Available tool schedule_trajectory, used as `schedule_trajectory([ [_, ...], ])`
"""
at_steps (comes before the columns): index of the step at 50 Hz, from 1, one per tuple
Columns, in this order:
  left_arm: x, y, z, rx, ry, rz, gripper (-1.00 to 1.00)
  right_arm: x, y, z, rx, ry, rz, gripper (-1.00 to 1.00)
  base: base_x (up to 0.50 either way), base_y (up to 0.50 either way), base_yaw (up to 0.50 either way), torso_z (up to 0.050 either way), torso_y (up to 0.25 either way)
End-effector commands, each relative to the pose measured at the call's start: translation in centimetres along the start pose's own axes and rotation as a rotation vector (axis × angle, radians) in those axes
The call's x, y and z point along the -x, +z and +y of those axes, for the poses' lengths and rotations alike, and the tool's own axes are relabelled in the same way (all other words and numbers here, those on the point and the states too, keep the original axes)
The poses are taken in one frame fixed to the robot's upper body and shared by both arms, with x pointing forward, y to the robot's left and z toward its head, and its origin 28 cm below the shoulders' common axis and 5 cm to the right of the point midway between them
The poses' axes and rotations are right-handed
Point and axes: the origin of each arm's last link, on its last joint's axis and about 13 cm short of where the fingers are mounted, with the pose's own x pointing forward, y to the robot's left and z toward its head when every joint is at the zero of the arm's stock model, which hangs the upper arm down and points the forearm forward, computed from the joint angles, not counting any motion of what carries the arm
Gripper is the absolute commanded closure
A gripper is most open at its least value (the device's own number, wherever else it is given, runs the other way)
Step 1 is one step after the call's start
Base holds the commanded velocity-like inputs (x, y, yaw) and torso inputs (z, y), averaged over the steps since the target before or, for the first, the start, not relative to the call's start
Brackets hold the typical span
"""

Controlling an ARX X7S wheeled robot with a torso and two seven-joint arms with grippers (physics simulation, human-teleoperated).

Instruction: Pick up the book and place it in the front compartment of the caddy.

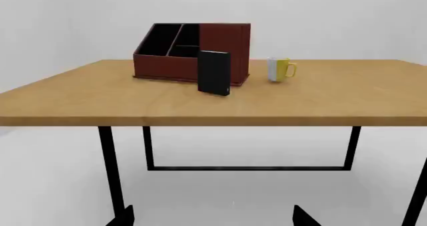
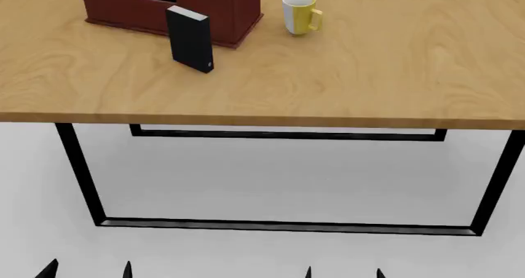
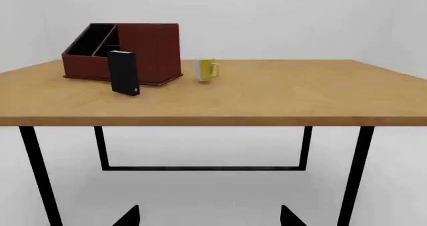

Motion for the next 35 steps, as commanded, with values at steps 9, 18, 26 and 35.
schedule_trajectory([
  [9,0.0,-0.1,-0.1,-0.010,0.001,0.008,-1.00,-0.2,-0.1,0.2,0.009,0.002,0.001,-1.00,0.00,0.00,0.00,0.000,0.000],
  [18,-0.4,0.6,0.3,0.045,0.012,0.014,-1.00,-0.2,0.2,0.2,-0.034,0.001,-0.009,-1.00,0.00,0.00,0.00,0.000,0.000],
  [26,-2.3,5.0,0.3,0.070,-0.024,-0.091,-1.00,-2.1,4.3,-0.7,0.050,-0.007,-0.095,-1.00,0.00,0.00,0.00,0.000,0.000],
  [35,-3.4,10.6,0.9,0.075,-0.018,-0.227,-1.00,-3.9,9.8,-1.3,0.114,-0.002,-0.173,-1.00,0.00,0.00,0.00,0.000,0.000],
])
